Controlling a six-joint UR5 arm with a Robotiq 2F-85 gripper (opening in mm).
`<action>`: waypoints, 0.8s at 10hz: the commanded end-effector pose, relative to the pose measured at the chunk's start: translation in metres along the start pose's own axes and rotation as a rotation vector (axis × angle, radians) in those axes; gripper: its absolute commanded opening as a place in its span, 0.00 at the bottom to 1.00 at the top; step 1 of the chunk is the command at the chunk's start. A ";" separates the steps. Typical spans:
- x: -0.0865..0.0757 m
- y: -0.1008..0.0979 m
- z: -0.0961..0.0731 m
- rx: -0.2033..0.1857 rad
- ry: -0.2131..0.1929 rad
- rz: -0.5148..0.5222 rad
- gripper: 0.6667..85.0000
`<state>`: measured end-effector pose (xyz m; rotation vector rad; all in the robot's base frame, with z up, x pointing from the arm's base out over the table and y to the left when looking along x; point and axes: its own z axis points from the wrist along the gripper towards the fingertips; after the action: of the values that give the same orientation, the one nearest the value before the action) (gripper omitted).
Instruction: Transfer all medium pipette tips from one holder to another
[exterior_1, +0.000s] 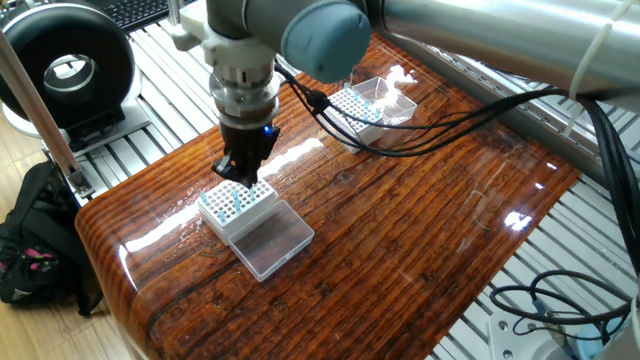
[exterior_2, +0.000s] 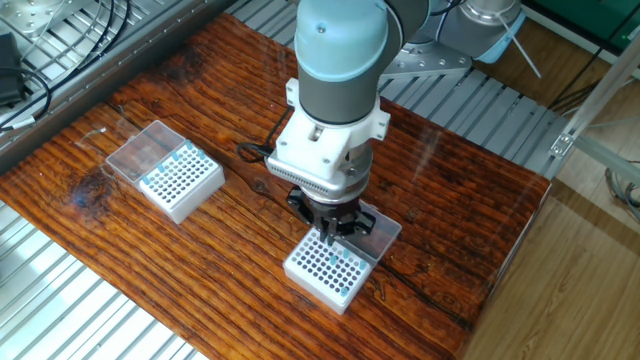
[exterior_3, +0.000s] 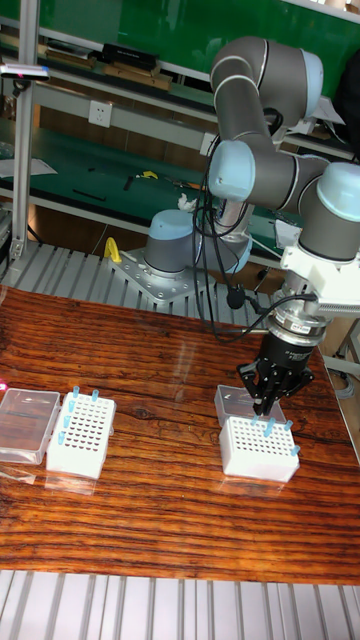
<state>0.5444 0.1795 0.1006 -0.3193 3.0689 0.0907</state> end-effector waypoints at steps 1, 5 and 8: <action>-0.002 0.003 -0.018 -0.023 0.008 0.011 0.14; -0.001 0.004 -0.039 -0.037 0.024 0.019 0.14; 0.000 -0.004 -0.058 -0.041 0.032 0.013 0.13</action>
<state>0.5429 0.1757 0.1411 -0.3079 3.0971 0.1234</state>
